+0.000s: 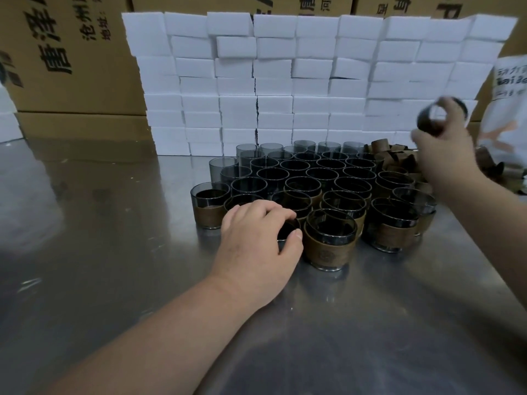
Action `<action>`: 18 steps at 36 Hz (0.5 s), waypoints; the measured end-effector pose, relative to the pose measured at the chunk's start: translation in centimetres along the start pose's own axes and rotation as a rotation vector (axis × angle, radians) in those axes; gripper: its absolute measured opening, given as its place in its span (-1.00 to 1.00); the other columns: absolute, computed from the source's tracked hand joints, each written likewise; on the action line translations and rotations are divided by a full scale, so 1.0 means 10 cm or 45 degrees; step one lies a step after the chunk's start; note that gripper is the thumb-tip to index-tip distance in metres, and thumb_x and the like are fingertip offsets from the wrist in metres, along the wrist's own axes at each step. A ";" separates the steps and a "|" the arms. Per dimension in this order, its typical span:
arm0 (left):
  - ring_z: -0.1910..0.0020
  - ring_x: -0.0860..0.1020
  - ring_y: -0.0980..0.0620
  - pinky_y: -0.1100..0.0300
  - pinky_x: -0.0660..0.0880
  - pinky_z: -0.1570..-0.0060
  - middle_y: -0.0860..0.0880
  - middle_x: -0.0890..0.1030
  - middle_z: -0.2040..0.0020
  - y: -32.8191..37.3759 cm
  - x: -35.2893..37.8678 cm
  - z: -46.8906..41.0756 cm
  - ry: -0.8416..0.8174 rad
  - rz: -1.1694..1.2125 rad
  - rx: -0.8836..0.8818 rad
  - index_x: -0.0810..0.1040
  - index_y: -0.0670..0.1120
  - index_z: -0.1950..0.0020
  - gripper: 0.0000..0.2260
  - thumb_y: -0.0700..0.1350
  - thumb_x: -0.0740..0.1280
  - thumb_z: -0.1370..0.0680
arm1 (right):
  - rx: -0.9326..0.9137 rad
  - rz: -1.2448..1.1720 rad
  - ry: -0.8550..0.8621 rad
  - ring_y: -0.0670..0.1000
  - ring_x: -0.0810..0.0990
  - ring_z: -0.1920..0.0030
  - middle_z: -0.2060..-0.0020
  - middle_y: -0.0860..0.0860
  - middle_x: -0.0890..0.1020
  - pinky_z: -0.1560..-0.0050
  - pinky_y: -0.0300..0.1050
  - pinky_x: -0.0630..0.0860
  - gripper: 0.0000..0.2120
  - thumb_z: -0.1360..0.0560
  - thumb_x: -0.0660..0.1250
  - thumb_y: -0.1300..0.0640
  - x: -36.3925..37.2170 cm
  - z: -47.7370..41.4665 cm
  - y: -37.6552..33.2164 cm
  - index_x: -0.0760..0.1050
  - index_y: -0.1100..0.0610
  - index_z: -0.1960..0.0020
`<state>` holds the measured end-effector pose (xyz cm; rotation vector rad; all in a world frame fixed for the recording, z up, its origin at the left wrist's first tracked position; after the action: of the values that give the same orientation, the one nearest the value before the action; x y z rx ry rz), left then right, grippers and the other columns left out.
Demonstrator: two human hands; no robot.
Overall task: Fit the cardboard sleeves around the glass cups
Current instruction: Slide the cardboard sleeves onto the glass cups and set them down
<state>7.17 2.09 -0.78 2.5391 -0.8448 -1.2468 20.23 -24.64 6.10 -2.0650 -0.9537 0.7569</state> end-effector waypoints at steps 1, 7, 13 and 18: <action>-0.16 0.31 0.20 0.19 0.04 -0.34 0.15 0.48 -0.11 0.00 0.00 0.00 -0.001 0.003 0.000 0.56 0.04 -0.17 -0.60 0.10 0.10 -0.45 | -0.111 0.073 -0.087 -0.08 0.54 0.06 -0.15 -0.07 0.42 0.21 -0.25 0.44 -0.55 -0.52 0.22 0.15 0.07 0.04 -0.11 0.26 -0.14 -0.37; -0.17 0.30 0.20 0.19 0.03 -0.34 0.15 0.47 -0.12 -0.01 0.00 0.00 -0.009 0.002 -0.006 0.55 0.05 -0.18 -0.59 0.11 0.09 -0.45 | -0.429 0.632 -0.462 0.03 0.44 -0.16 -0.25 0.00 0.46 -0.09 -0.17 0.26 -0.77 -0.54 0.21 0.09 0.38 0.21 -0.39 0.59 0.06 -0.11; -0.17 0.31 0.19 0.15 0.06 -0.35 0.14 0.48 -0.12 0.00 0.00 0.00 -0.009 0.012 -0.008 0.56 0.03 -0.17 -0.60 0.10 0.10 -0.45 | -0.343 0.891 -0.734 0.04 0.33 -0.37 -0.35 -0.05 0.44 -0.18 -0.22 0.23 -0.65 -0.52 0.15 0.32 0.39 0.17 -0.30 0.59 0.08 -0.16; -0.17 0.31 0.18 0.12 0.08 -0.36 0.13 0.48 -0.13 0.00 0.00 0.00 -0.019 0.001 -0.004 0.56 0.04 -0.17 -0.63 0.09 0.12 -0.46 | -0.282 1.010 -0.860 0.08 0.32 -0.37 -0.39 0.03 0.39 -0.24 -0.19 0.24 -0.62 -0.47 0.11 0.42 0.44 0.20 -0.10 0.55 0.24 -0.18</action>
<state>7.14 2.12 -0.77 2.5296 -0.8459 -1.2674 20.78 -19.88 4.85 -2.4380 -0.5157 1.9190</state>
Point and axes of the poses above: each hand's wrist, its own z-axis away from the middle knuckle, its own x-axis out of the palm, y = z × x, the point moved 3 cm from there along -z, towards the middle knuckle
